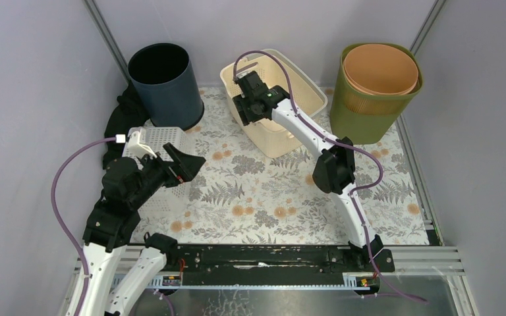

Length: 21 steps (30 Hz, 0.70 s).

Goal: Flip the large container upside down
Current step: Move the container to the center of the board.

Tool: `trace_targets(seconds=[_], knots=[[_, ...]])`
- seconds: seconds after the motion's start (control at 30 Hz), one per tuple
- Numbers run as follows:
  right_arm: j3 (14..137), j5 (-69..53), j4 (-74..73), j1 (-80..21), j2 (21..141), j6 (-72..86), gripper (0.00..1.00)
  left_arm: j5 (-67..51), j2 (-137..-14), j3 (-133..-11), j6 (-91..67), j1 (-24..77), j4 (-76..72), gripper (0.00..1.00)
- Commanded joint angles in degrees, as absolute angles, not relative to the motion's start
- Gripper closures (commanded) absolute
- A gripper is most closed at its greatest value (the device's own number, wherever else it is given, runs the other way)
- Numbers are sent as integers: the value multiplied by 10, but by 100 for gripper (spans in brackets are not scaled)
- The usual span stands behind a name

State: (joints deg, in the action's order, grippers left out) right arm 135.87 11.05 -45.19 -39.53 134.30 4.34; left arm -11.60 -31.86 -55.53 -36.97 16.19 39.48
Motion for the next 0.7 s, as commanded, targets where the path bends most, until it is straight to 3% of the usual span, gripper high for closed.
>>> trace_targets(seconds=[0.0,0.37,0.67], knots=[[1357,85,-453,-395,1336,42,41,-126,-322,-561,-373,164,357,0],[1338,64,-468,-397,1332,70,66,-133,-323,-556,-376,163,351,0],[1215,74,-446,-409,1270,136,75,-134,-316,-549,-377,164,351,0]])
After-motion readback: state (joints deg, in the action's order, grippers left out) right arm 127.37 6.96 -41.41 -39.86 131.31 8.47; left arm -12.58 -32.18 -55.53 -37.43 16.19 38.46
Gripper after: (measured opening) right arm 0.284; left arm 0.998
